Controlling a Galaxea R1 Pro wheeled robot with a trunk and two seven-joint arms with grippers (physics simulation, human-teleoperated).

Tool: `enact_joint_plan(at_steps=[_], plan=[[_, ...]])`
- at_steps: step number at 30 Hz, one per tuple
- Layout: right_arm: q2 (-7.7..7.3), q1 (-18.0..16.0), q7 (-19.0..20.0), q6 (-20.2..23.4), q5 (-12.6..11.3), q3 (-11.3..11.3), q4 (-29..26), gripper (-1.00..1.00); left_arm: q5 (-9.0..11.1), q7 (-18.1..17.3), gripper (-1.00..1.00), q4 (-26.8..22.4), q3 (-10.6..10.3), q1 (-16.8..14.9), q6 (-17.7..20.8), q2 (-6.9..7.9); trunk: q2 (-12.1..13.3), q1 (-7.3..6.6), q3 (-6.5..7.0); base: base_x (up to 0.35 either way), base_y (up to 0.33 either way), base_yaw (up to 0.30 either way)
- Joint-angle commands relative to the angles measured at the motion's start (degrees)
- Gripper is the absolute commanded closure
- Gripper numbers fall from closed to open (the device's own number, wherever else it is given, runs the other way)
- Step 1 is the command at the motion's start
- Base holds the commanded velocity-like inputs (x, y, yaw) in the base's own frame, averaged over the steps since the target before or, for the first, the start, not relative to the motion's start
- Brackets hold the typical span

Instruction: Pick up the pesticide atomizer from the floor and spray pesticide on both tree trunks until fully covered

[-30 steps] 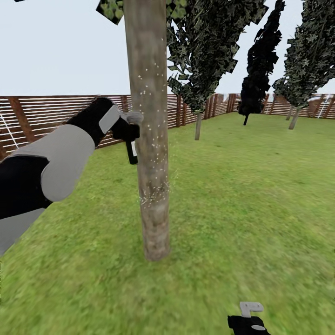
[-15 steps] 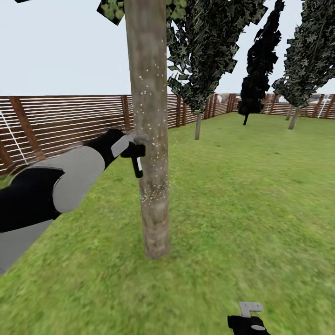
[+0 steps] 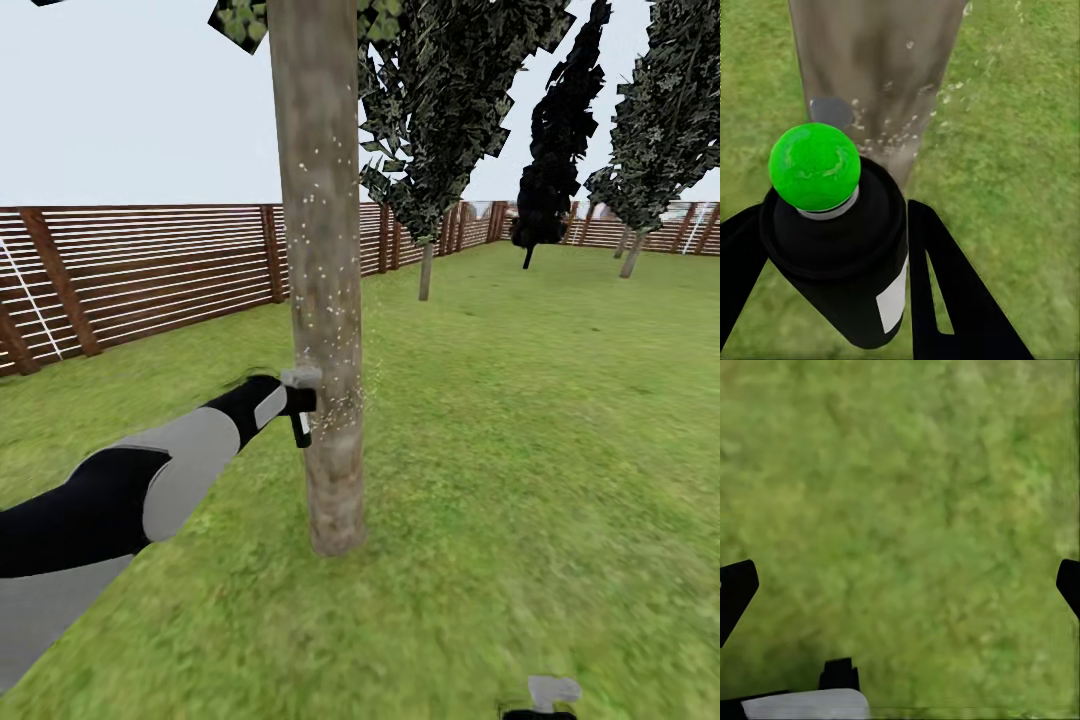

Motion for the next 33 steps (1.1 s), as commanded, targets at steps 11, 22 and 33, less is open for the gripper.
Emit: enact_joint_plan(at_steps=[11,22,33], plan=[[0.26,1.9,0.0,-0.8,-0.5,0.5,1.5,-1.0,0.5,0.3,1.0,-0.1,-0.4,16.0,-14.7,0.58,-0.1,0.01,-0.07,0.0,0.0,0.0],[0.38,2.0,0.1,-0.8,-0.5,0.5,1.5,-1.0,0.5,0.2,1.0,-0.1,-0.4,21.1,-16.2,0.66,-0.1,0.01,-0.07,0.0,0.04,0.0],[0.38,2.0,0.1,-0.8,-0.5,0.5,1.5,-1.0,0.5,0.1,1.0,-0.2,-0.4,21.2,-16.2,0.67,-0.1,0.01,-0.07,0.038,0.326,-0.009]])
